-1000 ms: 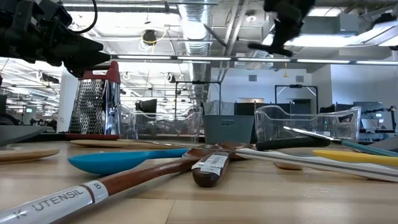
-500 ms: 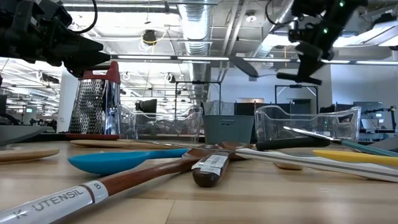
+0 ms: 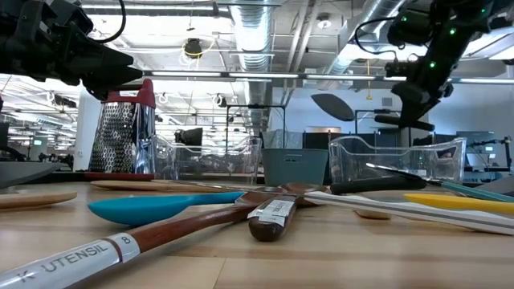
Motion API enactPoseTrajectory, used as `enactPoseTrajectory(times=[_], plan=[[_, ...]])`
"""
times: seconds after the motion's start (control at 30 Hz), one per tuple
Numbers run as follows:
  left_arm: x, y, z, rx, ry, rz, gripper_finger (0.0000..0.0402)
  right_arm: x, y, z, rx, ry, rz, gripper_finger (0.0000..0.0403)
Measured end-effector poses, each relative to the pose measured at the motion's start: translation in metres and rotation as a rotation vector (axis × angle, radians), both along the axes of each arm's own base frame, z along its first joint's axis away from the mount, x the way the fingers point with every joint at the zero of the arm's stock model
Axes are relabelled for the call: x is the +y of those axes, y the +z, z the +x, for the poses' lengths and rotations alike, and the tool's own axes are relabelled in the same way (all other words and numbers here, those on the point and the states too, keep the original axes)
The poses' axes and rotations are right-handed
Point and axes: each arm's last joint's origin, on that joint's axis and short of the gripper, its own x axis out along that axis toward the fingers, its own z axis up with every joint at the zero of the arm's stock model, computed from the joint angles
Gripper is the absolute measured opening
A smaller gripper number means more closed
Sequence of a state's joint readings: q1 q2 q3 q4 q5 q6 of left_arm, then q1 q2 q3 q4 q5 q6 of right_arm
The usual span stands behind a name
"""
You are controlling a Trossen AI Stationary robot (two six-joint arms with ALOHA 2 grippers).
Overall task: Pick & Place Kitchen Items
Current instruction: Put the black spatula into the right transparent bin
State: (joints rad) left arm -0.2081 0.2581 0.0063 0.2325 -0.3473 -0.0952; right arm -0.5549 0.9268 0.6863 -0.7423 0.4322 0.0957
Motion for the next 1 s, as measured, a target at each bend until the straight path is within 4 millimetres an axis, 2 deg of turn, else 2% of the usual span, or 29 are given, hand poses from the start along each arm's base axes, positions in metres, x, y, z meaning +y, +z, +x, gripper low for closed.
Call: enactPoseTrajectory(times=[0.27,0.47,0.8,1.0], plan=[[0.000,0.000,0.000,0.000,0.000,0.000,0.0177,-0.002,-0.015,0.002,-0.029,-0.014,-0.039,0.0095],[0.000,0.000,0.000,0.000,-0.001,0.000,0.0177,-0.001,-0.030,-0.002,0.016,-0.048,-0.050,0.0095],[0.000,0.000,0.000,0.000,-0.001,0.000,0.0177,-0.003,-0.036,0.000,0.030,-0.052,-0.044,0.0095],[0.000,0.000,0.000,0.000,-0.001,0.000,0.0177,-0.006,-0.048,0.006,0.097,-0.049,-0.006,0.0093]])
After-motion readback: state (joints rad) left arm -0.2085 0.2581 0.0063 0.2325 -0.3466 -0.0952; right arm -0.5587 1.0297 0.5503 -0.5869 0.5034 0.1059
